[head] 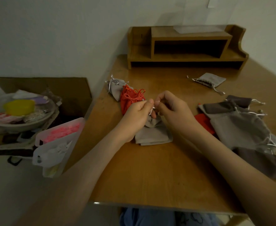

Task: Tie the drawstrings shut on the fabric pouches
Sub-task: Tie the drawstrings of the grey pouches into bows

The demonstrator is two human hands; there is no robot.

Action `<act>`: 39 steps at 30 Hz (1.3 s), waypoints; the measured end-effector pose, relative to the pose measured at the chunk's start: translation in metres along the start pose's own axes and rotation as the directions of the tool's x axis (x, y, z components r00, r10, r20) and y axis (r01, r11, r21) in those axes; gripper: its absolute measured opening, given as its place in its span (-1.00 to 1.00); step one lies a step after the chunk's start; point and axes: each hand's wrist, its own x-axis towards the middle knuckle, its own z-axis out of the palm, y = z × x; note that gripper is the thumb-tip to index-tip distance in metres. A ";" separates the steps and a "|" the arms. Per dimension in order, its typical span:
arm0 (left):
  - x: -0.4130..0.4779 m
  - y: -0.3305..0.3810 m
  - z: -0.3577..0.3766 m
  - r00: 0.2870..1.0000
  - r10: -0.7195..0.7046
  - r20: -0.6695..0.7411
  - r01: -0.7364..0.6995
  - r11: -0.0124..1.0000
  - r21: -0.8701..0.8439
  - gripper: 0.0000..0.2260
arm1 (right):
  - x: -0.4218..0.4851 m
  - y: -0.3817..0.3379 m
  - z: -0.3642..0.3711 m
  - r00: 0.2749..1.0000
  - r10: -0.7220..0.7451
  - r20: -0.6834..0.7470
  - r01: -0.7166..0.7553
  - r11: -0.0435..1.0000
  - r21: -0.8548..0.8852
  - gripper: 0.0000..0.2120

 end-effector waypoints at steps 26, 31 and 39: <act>-0.001 0.000 0.002 0.977 0.209 -0.035 -0.209 0.978 0.001 -0.93 | 0.004 -0.005 -0.009 0.864 0.461 0.204 -0.504 0.778 0.375 -0.90; 0.000 0.001 0.001 0.989 0.150 0.002 -0.150 0.986 -0.075 -0.93 | 0.004 -0.005 -0.014 0.853 0.457 0.250 -0.521 0.737 0.431 -0.86; 0.000 0.001 0.000 0.991 0.128 -0.041 -0.129 0.991 -0.023 -0.91 | 0.004 -0.004 -0.011 0.873 0.448 0.193 -0.487 0.823 0.293 -0.90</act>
